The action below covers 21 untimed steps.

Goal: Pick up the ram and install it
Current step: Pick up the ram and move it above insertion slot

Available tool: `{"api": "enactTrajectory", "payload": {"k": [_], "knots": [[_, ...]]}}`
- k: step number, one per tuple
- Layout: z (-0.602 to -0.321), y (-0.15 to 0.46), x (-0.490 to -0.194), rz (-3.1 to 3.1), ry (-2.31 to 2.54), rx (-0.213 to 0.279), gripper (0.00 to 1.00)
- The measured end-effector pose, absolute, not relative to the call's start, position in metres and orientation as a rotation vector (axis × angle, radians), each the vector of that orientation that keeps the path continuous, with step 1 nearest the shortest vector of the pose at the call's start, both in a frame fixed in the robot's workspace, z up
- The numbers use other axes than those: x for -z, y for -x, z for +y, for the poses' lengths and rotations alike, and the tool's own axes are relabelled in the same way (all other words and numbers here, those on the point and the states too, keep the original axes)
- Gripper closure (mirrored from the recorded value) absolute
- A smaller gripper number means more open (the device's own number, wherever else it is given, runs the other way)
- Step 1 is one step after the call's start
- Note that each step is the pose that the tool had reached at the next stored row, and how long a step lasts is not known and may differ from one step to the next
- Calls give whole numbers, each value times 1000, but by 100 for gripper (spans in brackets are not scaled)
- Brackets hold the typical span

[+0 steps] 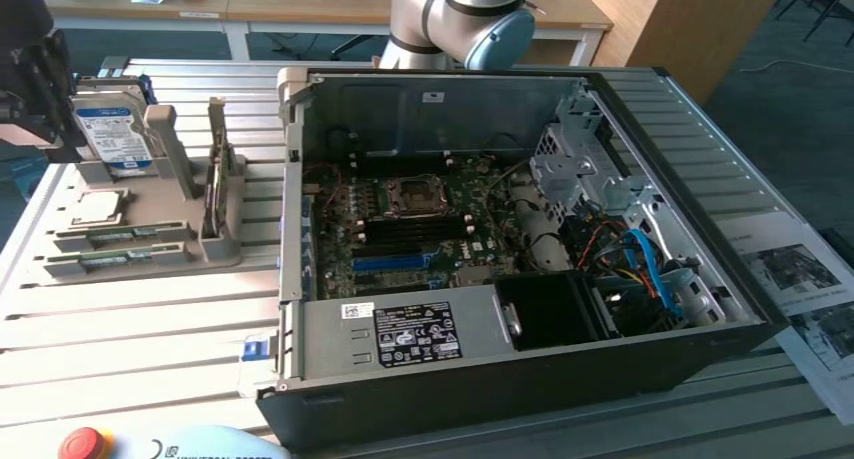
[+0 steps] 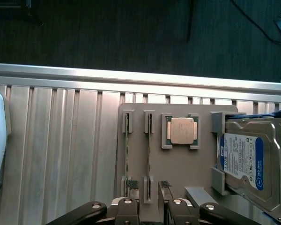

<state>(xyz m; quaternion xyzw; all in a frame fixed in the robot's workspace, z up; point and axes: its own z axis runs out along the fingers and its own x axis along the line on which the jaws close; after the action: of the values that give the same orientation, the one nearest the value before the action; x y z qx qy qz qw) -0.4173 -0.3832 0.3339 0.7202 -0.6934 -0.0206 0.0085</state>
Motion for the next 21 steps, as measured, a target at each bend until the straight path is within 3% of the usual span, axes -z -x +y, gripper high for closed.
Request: {"api": "enactTrajectory", "payload": {"k": [21], "knots": [[-383, 417, -313, -2167, -2251, 65, 70]]}}
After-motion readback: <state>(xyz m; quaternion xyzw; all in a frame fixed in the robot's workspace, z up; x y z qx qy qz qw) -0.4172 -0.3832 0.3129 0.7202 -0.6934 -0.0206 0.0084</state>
